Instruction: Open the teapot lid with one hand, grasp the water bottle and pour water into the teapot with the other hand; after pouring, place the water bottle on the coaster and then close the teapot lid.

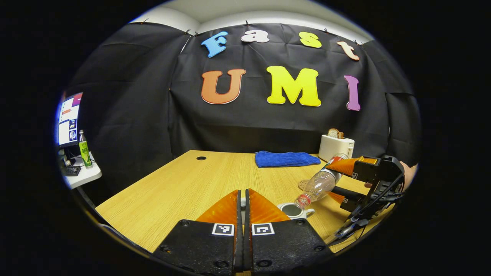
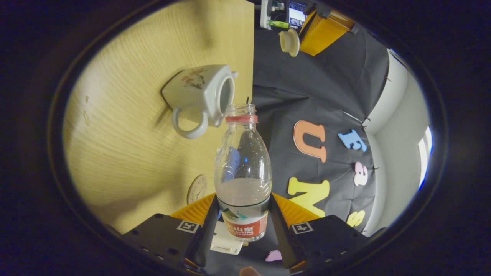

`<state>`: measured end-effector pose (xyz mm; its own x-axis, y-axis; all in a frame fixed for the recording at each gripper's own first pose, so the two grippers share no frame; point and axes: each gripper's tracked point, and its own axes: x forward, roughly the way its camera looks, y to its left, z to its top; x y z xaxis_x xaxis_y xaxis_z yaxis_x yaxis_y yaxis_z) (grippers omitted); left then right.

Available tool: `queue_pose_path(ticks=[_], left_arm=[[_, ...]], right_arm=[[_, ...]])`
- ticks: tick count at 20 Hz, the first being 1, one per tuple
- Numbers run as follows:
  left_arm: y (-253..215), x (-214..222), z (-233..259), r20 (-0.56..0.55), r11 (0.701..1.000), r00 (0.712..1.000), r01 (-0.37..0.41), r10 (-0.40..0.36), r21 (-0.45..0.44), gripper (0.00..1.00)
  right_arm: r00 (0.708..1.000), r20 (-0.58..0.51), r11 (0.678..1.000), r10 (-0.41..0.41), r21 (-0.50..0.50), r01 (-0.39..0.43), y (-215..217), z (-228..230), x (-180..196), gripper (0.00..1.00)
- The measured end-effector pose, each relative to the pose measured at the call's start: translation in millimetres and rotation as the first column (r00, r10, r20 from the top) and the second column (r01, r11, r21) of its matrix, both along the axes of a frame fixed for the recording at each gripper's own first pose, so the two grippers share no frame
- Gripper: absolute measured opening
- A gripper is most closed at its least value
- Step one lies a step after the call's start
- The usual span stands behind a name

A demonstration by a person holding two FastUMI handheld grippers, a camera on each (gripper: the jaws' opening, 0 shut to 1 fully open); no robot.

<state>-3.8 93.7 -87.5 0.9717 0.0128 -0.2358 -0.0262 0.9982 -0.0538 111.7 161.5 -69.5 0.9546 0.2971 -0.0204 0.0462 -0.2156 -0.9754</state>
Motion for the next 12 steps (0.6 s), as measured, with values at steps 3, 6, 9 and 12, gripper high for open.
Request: queue_pose_path(ticks=[3, 6, 9, 12], left_arm=[[2.3, 0.4, 1.7, 0.002, 1.000, 1.000, -0.003, 0.003, -0.006, 0.03], [2.7, 0.4, 1.6, 0.003, 1.000, 1.000, -0.004, 0.004, -0.005, 0.03], [4.1, 0.1, 2.8, 0.004, 1.000, 1.000, -0.004, 0.004, -0.005, 0.03], [5.8, -1.7, 3.7, 0.005, 1.000, 1.000, -0.007, 0.007, -0.002, 0.03]], right_arm=[[0.999, 0.030, 1.000, 0.010, -0.030, -0.009, 1.3, 2.8, -0.4, 0.72], [0.999, 0.043, 0.998, 0.017, -0.053, -0.015, 2.3, 0.4, -3.8, 0.72], [0.998, 0.054, 0.997, 0.030, -0.076, -0.026, 6.2, 9.5, -4.0, 0.72], [0.997, 0.064, 0.995, 0.037, -0.098, -0.031, 8.5, 12.5, -2.3, 0.72]])
